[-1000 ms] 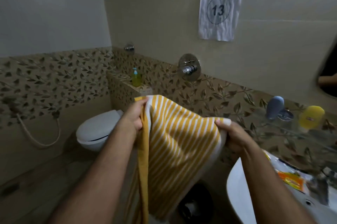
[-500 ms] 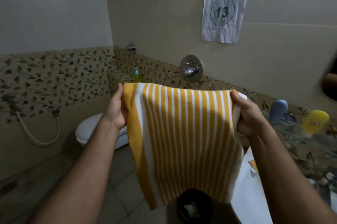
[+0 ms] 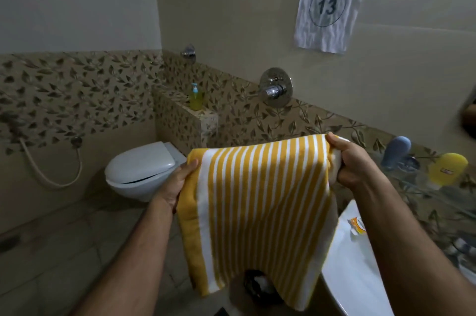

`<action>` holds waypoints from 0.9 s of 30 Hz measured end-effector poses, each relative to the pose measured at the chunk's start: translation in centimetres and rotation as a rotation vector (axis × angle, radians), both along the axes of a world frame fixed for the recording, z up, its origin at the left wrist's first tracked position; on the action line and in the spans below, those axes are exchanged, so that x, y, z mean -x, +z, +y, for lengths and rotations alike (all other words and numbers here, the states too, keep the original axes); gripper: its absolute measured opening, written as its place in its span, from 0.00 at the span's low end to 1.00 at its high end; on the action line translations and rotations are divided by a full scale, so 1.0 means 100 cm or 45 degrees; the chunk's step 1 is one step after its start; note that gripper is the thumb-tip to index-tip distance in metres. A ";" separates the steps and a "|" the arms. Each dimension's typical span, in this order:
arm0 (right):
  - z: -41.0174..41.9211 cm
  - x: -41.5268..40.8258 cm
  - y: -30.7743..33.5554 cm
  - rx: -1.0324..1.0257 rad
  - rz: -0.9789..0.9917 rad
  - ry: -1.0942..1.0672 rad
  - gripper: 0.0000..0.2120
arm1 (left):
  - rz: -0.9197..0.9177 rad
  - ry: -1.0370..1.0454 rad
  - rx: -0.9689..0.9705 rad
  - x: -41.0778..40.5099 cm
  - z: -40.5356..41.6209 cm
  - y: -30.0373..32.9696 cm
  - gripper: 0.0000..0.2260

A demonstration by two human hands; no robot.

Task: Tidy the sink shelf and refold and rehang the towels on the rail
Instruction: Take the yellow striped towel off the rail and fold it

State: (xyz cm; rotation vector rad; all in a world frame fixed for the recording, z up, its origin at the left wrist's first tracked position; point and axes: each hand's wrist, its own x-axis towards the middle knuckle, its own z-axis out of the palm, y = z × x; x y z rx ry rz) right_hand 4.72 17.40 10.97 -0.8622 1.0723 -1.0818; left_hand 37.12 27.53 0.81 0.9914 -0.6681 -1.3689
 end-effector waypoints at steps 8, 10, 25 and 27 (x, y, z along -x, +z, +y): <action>-0.008 0.012 -0.007 -0.110 0.081 0.027 0.13 | -0.063 -0.045 0.006 0.008 -0.001 -0.002 0.46; -0.014 0.024 0.002 -0.079 0.031 0.086 0.13 | -0.034 0.024 0.082 0.005 -0.009 0.010 0.42; -0.018 0.051 -0.065 0.159 -0.022 0.251 0.24 | -0.159 0.131 0.025 0.006 -0.019 0.047 0.09; -0.017 0.052 -0.065 0.173 0.002 0.366 0.29 | -0.138 0.155 0.071 0.004 -0.018 0.051 0.10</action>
